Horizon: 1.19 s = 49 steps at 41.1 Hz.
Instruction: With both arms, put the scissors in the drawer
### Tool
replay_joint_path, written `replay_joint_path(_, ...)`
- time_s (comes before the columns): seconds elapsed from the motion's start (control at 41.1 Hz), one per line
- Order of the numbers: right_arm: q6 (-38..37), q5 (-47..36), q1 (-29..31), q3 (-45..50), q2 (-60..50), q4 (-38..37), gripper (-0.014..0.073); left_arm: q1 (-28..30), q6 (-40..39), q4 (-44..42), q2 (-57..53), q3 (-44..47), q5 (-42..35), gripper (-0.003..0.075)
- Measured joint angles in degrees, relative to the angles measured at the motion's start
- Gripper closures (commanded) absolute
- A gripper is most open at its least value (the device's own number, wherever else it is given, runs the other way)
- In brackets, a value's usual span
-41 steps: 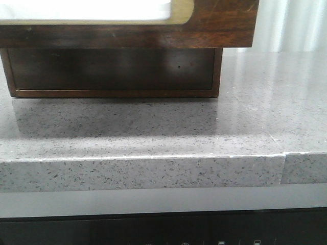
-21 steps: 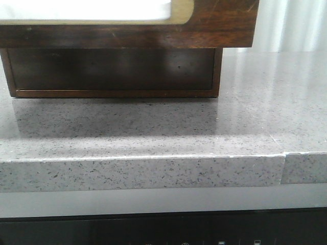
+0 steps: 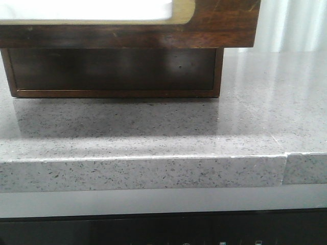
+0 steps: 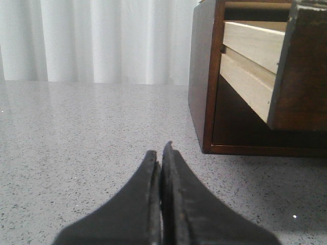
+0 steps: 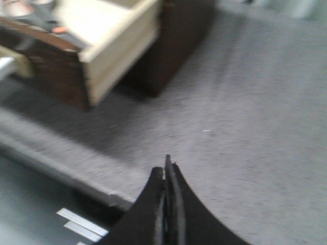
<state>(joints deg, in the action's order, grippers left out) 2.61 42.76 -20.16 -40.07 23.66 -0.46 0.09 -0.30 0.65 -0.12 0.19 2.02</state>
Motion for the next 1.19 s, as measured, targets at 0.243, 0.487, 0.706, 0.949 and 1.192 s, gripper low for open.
replay_joint_path(0.243, 0.0, -18.5, 13.0, 21.0, -15.5, -0.9, 0.0711, 0.0, 0.0, 0.0, 0.0, 0.0, 0.0, 0.0741)
replay_joint_path(0.487, 0.0, -30.9, 17.8, 35.9, -23.7, -0.9, 0.0711, 0.0, 0.0, 0.0, 0.0, 0.0, 0.0, 0.0741)
replay_joint_path(0.706, 0.0, -38.2, 17.9, 41.5, -24.2, -0.9, 0.0711, 0.0, 0.0, 0.0, 0.0, 0.0, 0.0, 0.0741)
replay_joint_path(0.949, 0.0, -39.7, 17.9, 41.5, -24.2, -0.9, 0.0711, 0.0, 0.0, 0.0, 0.0, 0.0, 0.0, 0.0741)
replay_joint_path(1.192, -0.1, -40.4, 17.9, 41.5, -24.2, -0.9, 0.0711, 0.0, 0.0, 0.0, 0.0, 0.0, 0.0, 0.0741)
